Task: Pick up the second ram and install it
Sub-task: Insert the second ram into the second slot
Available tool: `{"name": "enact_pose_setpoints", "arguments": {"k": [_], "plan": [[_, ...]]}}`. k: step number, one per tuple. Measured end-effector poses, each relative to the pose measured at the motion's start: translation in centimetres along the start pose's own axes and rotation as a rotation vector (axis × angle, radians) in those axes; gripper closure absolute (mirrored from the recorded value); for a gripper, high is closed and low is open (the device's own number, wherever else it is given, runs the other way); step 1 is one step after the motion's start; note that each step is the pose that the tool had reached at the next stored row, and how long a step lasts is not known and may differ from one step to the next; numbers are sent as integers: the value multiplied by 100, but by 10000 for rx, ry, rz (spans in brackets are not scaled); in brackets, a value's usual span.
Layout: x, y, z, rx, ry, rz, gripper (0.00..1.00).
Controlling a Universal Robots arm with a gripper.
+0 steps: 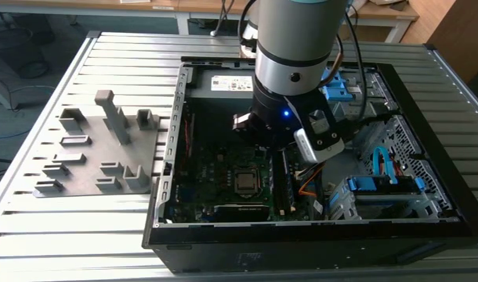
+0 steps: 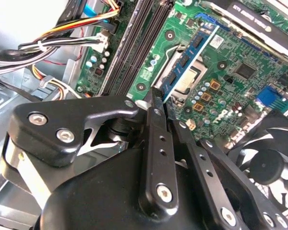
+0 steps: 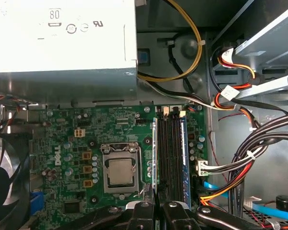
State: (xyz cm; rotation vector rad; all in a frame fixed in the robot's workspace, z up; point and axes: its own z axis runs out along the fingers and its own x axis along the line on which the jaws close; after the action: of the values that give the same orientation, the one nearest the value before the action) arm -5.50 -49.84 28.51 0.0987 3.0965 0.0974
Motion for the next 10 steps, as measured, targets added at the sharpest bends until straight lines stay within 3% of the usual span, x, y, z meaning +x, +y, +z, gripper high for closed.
{"name": "enact_pose_setpoints", "arguments": {"k": [10], "plan": [[-17, -1, 27, -1, 0, 0, 86]]}}
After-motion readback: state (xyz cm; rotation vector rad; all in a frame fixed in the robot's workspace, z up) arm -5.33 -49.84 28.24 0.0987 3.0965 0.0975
